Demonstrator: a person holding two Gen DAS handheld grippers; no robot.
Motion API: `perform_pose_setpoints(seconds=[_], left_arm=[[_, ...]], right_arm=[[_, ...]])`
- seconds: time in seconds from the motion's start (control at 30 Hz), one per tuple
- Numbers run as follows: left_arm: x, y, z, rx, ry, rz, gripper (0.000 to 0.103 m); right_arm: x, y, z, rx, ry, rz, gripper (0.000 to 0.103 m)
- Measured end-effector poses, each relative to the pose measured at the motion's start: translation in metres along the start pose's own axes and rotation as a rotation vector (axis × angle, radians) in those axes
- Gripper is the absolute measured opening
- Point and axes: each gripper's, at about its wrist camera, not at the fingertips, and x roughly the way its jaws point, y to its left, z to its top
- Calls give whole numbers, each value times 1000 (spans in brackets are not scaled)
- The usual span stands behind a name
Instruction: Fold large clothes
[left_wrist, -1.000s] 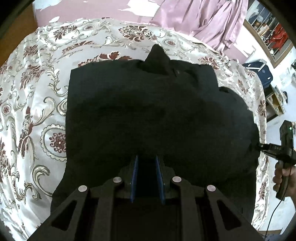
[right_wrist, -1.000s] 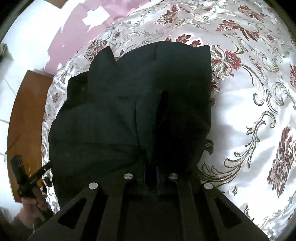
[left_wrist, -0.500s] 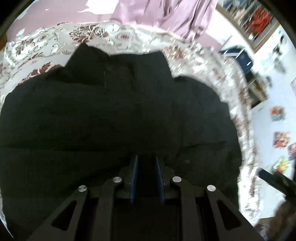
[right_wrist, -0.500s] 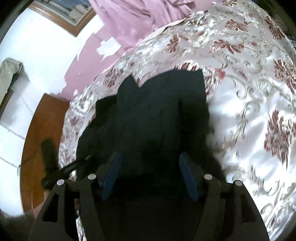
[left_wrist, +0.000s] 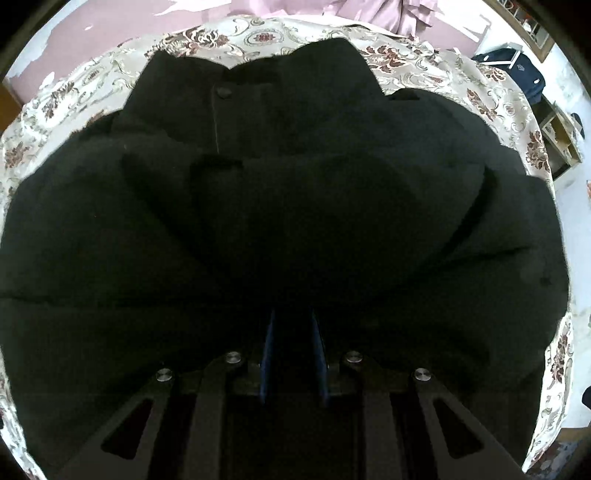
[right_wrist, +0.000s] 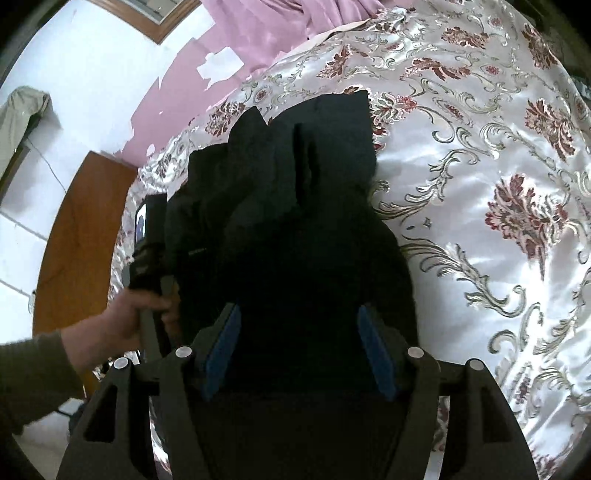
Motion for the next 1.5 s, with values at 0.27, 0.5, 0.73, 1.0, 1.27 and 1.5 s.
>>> perform_pose_setpoints(seconds=[0.27,0.5,0.73,1.0,1.27,1.5], left_arm=[[-69,8,-23,54,-17,-47,20],[-124,34,-58,97,1,-35,20],[-159,58,-105,37,-7,-35,65],[-200,61,-180,-91,131,-41,65],[-288,62,-196,-189,122,40,67],[-320,96,-190,-258,63,134,71]], right_arm=[[-19,22,-1,-35,21,-34,60],[-47,76,-8,-20,-3,-52,64],[-92,118,-19,2,-38,-56,73],[-104,127,-27,-59,93,-114,75],[-78,116,-25,-101,172,-16,75],[-24,114,28,-134,186,-3,75]])
